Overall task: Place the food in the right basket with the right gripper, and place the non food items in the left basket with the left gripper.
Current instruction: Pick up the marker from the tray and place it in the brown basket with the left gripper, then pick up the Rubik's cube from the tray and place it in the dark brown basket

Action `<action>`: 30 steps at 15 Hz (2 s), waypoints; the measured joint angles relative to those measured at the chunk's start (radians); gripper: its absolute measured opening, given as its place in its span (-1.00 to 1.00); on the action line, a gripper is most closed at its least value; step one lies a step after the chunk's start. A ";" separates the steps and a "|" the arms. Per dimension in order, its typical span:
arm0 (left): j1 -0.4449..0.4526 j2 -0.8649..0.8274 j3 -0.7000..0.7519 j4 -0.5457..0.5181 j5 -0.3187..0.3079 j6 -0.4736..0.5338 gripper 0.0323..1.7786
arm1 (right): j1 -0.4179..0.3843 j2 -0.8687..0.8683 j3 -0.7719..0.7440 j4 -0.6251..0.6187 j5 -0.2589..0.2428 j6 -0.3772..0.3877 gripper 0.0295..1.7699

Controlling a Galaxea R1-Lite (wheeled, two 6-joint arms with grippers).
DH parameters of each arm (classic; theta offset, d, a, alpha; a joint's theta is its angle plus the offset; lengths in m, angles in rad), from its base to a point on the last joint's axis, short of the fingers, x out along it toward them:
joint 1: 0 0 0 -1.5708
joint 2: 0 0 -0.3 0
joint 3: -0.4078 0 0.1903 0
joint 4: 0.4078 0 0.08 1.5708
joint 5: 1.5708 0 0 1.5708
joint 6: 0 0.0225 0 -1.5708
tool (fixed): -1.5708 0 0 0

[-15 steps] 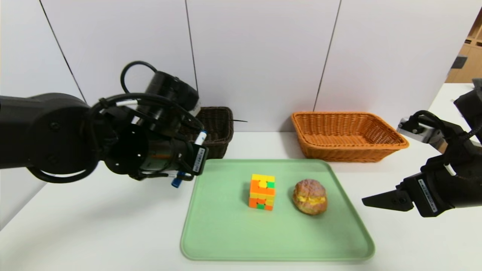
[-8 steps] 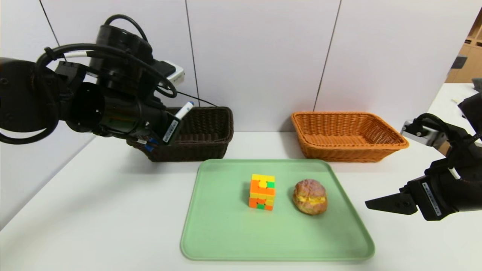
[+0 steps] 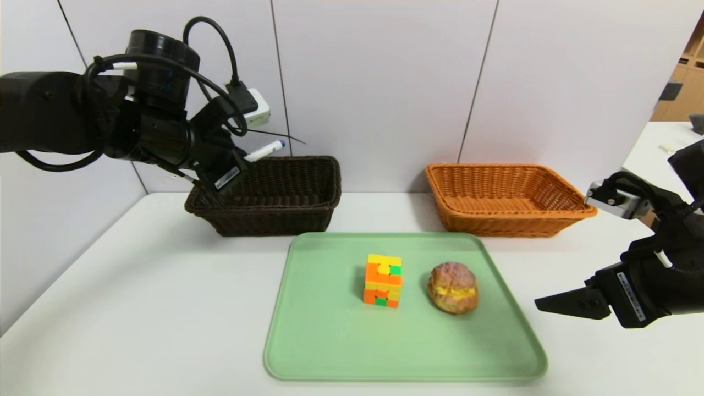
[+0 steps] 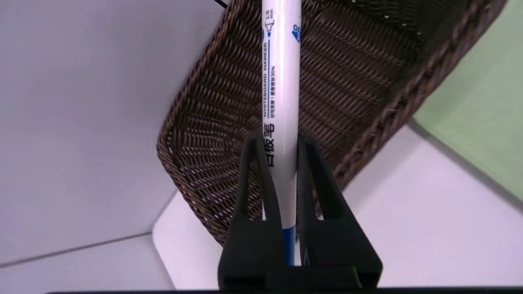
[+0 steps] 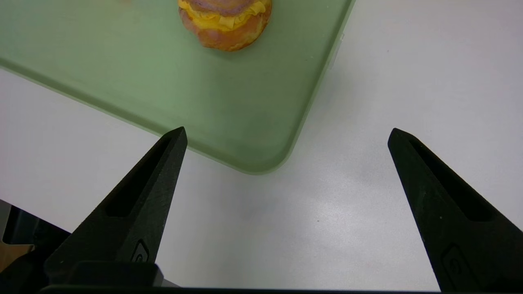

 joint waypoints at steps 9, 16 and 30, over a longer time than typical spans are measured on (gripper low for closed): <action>0.074 0.274 -0.168 -0.004 -0.054 0.178 -0.85 | -0.016 -0.019 0.028 0.000 -0.001 0.001 0.92; 0.074 0.376 -0.296 0.051 -0.056 0.172 -0.43 | -0.026 -0.027 0.039 -0.002 0.000 0.001 0.92; -0.016 0.250 -0.374 0.210 -0.051 -0.412 0.69 | -0.026 -0.057 0.038 -0.003 -0.001 0.004 0.92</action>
